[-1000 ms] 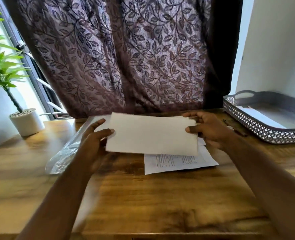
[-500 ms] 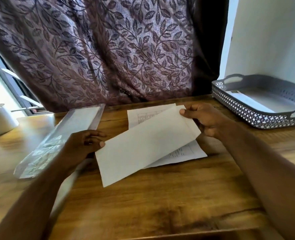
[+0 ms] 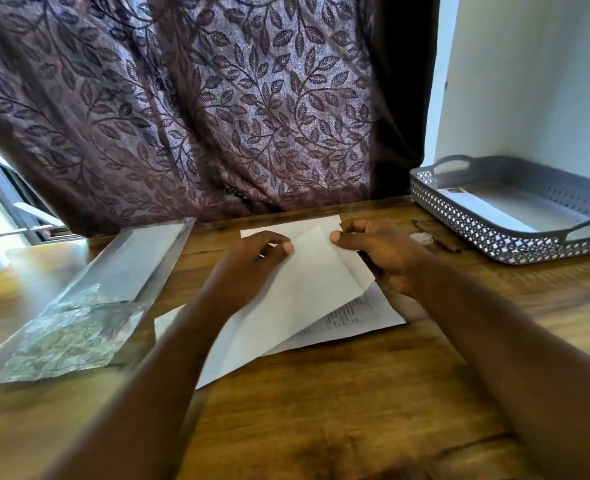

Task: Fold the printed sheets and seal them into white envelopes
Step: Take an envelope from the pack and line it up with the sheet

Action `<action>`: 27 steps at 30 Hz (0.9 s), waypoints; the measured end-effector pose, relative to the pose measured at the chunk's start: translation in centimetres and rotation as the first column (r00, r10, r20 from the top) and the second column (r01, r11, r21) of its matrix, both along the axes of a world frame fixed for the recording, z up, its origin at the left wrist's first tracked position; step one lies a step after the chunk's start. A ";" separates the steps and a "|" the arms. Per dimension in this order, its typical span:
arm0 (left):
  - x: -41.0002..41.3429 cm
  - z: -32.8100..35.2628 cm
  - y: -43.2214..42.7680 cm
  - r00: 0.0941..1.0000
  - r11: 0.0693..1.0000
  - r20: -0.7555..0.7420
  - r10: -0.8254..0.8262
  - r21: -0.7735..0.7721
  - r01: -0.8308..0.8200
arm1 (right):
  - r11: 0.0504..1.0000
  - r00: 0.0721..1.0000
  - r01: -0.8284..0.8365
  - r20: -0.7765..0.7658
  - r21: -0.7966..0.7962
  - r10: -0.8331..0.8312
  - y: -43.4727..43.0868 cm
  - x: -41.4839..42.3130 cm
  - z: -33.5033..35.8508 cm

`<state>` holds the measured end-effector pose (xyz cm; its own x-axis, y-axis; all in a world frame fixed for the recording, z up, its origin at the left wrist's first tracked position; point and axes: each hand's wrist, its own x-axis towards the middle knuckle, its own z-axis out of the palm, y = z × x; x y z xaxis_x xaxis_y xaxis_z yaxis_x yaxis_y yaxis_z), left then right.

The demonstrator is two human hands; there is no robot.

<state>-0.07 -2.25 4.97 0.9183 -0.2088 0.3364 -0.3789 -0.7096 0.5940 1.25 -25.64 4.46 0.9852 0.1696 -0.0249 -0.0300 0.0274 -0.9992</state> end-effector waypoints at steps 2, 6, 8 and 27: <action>0.8 -0.1 -1.3 0.998 0.999 -0.063 0.005 -0.052 -0.009 | 1.000 0.999 0.026 0.029 -0.013 -0.026 -0.1 0.2 -0.2; 1.4 -0.5 -1.8 1.000 0.998 -0.024 -0.018 -0.062 0.017 | 0.994 0.992 0.089 0.097 -0.066 -0.082 -0.3 0.8 -0.6; 1.3 -0.8 -1.5 1.000 0.997 -0.001 -0.020 -0.078 0.020 | 0.982 0.980 0.125 0.170 -0.144 -0.100 -0.4 1.0 -0.9; -0.3 0.2 -1.9 0.995 0.992 -0.013 0.103 0.073 -0.102 | 0.802 0.936 0.144 0.342 -0.580 0.080 1.4 -1.1 0.3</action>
<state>-0.39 -4.12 5.19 0.9416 -0.1361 0.3079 -0.2919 -0.7855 0.5457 0.15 -24.22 4.72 0.9547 0.2000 0.2201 0.2962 -0.5722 -0.7647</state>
